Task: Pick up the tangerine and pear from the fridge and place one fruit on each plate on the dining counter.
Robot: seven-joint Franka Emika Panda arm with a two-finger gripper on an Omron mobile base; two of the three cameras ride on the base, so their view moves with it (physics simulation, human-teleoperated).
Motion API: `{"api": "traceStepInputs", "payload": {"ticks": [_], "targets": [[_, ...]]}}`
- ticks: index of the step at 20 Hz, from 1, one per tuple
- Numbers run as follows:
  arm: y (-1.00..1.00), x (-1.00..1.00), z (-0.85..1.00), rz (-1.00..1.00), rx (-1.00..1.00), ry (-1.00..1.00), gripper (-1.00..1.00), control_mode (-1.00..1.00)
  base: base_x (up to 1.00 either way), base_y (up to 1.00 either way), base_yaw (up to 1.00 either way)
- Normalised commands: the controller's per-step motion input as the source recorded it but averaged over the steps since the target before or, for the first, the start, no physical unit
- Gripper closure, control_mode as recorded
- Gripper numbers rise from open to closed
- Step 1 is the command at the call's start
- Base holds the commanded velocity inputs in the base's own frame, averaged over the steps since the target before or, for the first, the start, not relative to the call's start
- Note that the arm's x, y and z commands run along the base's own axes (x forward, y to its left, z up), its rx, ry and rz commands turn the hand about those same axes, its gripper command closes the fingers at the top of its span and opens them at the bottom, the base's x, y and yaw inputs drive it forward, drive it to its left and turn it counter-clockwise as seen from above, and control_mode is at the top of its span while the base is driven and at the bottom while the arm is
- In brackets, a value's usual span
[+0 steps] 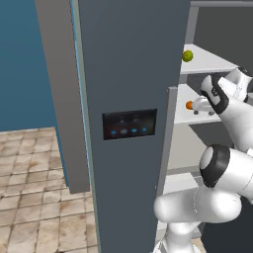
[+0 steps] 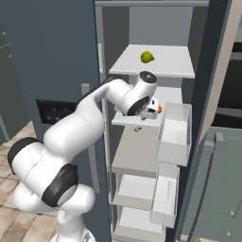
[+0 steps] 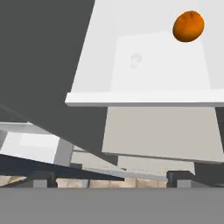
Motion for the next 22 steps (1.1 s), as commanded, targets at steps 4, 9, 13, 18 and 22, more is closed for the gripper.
{"api": "traceStepInputs", "payload": {"ticks": [4,9,13,18,22], "targets": [[-0.01,0.39,-0.03,0.0,-0.1,-0.17,-1.0,-1.0,0.0,0.0,0.0],[-0.01,0.41,-0.01,0.0,-0.09,0.0,-1.0,-1.0,0.0,0.0,0.0],[-0.19,0.38,-0.09,0.0,-0.03,0.0,-1.0,-1.0,0.0,0.0,0.0],[-0.35,0.28,-0.08,0.0,-0.01,0.0,-1.0,-1.0,0.0,0.0,0.0],[-0.31,0.32,-0.07,-0.01,0.0,0.0,-1.0,-1.0,0.0,0.0,0.0]]}}
